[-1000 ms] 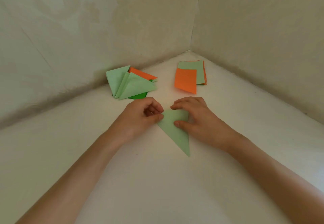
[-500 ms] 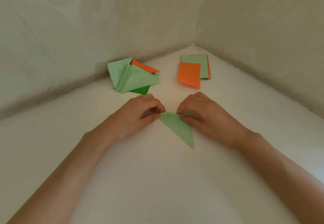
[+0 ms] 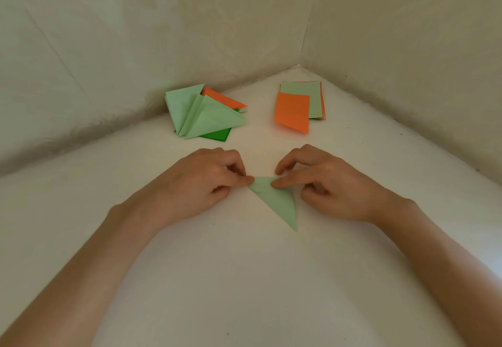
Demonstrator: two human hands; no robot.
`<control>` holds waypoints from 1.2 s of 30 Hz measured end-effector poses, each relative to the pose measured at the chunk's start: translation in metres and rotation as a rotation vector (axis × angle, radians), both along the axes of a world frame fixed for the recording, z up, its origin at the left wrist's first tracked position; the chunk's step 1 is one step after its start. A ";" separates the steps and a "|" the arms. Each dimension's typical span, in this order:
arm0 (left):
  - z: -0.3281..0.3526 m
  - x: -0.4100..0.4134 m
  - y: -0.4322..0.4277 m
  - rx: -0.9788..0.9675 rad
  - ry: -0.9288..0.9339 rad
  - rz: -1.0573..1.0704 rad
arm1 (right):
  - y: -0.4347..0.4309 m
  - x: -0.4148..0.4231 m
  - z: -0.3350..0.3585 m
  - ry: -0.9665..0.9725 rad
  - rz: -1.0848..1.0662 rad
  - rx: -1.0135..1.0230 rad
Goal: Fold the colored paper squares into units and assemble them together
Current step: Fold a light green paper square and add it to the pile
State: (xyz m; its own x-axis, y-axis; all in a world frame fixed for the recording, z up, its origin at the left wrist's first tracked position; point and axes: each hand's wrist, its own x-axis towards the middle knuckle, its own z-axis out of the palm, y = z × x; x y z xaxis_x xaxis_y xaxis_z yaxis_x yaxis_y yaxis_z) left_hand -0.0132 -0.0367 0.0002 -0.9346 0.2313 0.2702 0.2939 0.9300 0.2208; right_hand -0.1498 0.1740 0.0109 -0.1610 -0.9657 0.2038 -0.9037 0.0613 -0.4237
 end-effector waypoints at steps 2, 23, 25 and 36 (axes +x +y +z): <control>-0.001 0.006 0.003 -0.080 0.034 -0.002 | -0.001 0.001 0.000 0.006 -0.004 0.003; 0.010 -0.015 0.032 0.356 -0.257 0.450 | -0.014 0.021 -0.009 -0.080 -0.256 0.055; 0.012 -0.018 0.032 0.360 -0.325 0.470 | -0.013 0.020 -0.008 -0.080 -0.269 0.063; 0.003 -0.007 0.051 0.227 -0.200 0.639 | -0.013 0.017 -0.006 -0.108 -0.279 0.093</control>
State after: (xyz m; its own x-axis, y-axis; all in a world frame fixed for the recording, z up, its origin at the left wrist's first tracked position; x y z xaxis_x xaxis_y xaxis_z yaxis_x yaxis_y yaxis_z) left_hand -0.0198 0.0143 0.0031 -0.9055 -0.4208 0.0556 -0.3605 0.8316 0.4224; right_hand -0.1331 0.1611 0.0044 -0.4385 -0.8948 0.0843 -0.7967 0.3435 -0.4973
